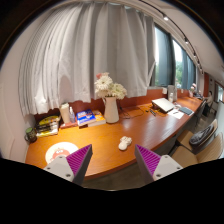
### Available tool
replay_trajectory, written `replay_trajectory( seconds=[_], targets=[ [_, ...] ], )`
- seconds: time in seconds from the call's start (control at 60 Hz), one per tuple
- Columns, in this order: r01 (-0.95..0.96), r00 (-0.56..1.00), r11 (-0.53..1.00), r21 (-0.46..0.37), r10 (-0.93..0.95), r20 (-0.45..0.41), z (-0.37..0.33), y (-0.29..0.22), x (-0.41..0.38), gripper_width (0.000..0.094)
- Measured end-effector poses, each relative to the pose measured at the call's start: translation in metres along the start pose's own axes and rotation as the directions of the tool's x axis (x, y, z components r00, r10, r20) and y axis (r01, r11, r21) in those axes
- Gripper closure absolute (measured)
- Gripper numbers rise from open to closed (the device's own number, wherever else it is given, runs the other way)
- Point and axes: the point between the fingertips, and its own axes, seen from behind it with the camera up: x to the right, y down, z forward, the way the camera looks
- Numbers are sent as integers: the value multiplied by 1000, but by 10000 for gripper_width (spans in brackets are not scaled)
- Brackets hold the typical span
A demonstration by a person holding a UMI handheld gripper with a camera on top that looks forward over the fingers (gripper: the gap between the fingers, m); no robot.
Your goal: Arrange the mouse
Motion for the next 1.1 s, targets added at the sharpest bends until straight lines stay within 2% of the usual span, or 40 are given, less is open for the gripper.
replay_trajectory(
  seconds=[0.167,0.6,0.783,0.95,1.1],
  targets=[
    [18,998,1000,-11,-18,64,27,13,-4,79],
    [176,959,966,-187,-125,255,150,118,47,77],
    [192,949,956,-223,-123,292,215,126,75,95],
    [181,926,951,-249,-80,368,257,123,66,88],
    [206,914,948,-244,-97,394,286,114,51,94]
  ],
)
